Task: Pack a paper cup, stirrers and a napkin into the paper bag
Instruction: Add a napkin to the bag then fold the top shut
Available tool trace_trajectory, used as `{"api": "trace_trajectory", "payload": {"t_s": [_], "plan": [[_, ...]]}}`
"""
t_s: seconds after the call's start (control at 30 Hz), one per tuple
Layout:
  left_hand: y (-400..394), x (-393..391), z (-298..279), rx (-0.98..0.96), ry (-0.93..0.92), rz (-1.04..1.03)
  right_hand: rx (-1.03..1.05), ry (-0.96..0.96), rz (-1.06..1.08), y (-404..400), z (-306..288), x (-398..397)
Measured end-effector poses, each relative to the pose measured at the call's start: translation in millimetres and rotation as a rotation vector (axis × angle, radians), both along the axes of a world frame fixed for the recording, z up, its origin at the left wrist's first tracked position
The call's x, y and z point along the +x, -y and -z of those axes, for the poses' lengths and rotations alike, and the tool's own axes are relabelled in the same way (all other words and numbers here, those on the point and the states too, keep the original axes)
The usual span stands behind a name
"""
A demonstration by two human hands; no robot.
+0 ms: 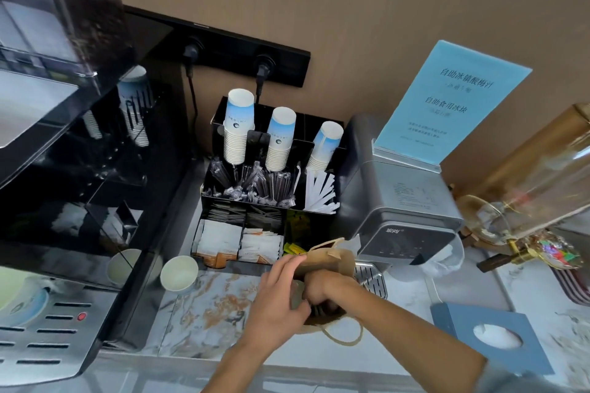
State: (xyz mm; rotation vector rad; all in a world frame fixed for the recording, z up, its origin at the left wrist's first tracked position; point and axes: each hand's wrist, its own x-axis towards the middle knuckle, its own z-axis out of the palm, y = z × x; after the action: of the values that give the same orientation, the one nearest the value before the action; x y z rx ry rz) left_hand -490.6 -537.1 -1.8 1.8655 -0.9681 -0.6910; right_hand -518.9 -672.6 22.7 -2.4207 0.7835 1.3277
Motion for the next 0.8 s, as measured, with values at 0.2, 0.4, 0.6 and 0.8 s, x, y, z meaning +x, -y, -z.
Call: {"api": "trace_trajectory", "payload": {"t_s": [0.2,0.4,0.6,0.8], "plan": [[0.6,15.0,-7.3,-0.061,0.001,0.000,0.109,0.485,-0.006,25.1,-69.3,-51.3],[-28.0,33.1,-12.0,-0.079,-0.109,-0.159,0.471,1.000,0.623,79.6,-68.1,-143.0],[-36.7,31.3,32.3,0.315,0.009,0.053,0.262,0.694,0.388,64.4,45.2,-152.2],[-1.0,26.5,46.1,0.236,0.062,0.091,0.363,0.929,0.494,35.7,53.5,-110.7]]}}
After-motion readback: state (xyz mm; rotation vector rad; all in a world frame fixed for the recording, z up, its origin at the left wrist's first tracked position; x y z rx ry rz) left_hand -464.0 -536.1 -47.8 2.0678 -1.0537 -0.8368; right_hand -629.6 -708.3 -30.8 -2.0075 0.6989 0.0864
